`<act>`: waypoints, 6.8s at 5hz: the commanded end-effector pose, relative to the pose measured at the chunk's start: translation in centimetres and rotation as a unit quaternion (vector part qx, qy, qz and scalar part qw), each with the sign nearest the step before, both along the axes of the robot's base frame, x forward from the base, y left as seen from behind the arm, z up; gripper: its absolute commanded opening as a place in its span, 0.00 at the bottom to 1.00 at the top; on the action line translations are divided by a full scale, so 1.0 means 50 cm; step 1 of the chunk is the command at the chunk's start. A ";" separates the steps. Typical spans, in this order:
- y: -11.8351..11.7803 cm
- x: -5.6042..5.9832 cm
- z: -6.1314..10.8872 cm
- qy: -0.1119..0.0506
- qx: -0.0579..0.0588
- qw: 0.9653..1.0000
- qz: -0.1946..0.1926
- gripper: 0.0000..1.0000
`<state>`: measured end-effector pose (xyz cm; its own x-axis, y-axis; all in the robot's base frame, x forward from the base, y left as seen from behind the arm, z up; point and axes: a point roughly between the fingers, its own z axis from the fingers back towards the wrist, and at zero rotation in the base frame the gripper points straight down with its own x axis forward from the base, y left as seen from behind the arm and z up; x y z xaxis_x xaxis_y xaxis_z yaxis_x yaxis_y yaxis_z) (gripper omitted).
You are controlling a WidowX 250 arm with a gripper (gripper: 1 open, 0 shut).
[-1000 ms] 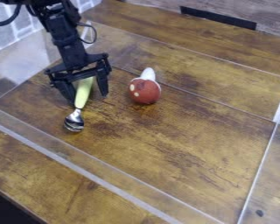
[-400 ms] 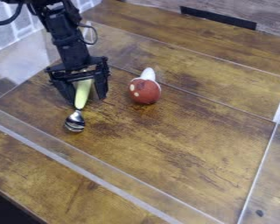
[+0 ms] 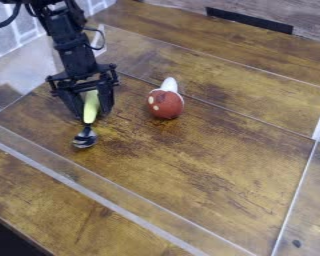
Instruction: Move the green spoon to the right
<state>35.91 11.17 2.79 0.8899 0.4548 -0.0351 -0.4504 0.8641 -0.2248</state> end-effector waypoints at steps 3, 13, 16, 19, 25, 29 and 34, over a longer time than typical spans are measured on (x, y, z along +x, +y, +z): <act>-0.065 0.002 0.073 -0.017 0.050 0.983 -0.173 0.00; -0.210 0.063 0.105 -0.018 0.059 0.978 -0.201 0.00; -0.178 0.018 0.090 -0.011 0.056 0.985 -0.164 0.00; -0.183 0.039 0.076 -0.020 0.055 0.988 -0.144 0.00; -0.233 0.070 0.247 -0.034 0.109 0.983 -0.147 0.00; -0.391 0.070 0.222 -0.033 0.116 0.966 -0.227 0.00; -0.459 0.059 0.119 0.020 0.122 0.967 -0.224 0.00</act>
